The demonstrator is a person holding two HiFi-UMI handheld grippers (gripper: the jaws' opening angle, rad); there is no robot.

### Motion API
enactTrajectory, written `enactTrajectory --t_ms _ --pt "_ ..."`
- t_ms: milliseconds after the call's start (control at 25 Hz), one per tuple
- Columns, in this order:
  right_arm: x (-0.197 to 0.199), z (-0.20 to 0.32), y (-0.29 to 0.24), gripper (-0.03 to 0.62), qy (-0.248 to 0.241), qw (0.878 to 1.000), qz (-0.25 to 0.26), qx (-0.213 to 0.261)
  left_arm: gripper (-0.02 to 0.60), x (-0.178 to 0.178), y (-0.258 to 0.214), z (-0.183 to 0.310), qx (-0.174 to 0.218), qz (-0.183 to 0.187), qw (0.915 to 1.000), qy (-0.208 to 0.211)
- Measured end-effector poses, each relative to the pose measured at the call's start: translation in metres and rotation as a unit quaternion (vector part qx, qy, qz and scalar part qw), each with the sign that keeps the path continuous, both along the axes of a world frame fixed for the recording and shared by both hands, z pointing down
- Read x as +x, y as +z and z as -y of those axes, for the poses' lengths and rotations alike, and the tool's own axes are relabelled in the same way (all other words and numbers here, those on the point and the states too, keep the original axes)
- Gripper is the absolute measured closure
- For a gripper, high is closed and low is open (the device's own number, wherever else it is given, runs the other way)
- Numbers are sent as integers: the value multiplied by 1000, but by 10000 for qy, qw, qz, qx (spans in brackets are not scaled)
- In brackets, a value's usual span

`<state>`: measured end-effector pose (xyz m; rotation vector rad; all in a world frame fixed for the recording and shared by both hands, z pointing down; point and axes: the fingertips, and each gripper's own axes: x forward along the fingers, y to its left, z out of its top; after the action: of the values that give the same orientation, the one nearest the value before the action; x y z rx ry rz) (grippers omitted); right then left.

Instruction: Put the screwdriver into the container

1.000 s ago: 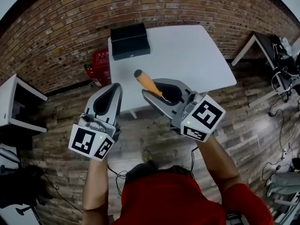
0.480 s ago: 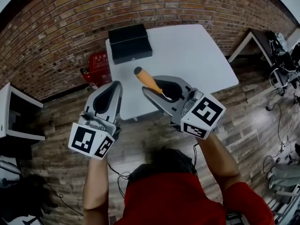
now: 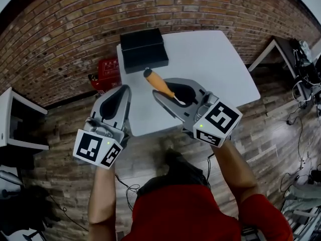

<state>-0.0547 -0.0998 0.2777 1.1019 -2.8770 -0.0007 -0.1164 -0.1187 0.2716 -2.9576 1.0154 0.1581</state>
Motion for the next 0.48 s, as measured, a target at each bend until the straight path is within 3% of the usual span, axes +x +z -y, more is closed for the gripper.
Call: enactTrajectory --t_ms 480 --pt "23 98 2 489 -249 9995 -187 77 569 24 1 92 71 69 9997 -212"
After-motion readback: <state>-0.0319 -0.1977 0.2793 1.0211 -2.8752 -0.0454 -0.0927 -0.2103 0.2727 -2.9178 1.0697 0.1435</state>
